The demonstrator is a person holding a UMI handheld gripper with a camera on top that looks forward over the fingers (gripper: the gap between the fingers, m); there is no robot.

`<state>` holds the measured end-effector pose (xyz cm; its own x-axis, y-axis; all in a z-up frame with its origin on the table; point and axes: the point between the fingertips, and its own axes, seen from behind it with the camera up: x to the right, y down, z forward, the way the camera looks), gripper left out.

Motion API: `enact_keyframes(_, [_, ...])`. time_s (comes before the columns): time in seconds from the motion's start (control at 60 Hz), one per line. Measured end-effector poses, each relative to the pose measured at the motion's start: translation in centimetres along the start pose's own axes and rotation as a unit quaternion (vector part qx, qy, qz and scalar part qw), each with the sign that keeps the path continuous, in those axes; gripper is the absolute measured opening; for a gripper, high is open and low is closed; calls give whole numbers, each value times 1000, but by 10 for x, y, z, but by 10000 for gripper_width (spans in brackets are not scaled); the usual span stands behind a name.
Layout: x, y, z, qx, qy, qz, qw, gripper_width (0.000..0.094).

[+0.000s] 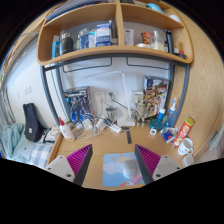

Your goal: Arrange mouse

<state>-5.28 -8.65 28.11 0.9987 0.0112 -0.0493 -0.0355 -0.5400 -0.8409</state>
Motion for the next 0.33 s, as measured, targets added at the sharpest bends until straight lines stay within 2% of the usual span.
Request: enact_keyframes(0.333, [-18, 15, -11, -13, -12, 8, 1000, 844])
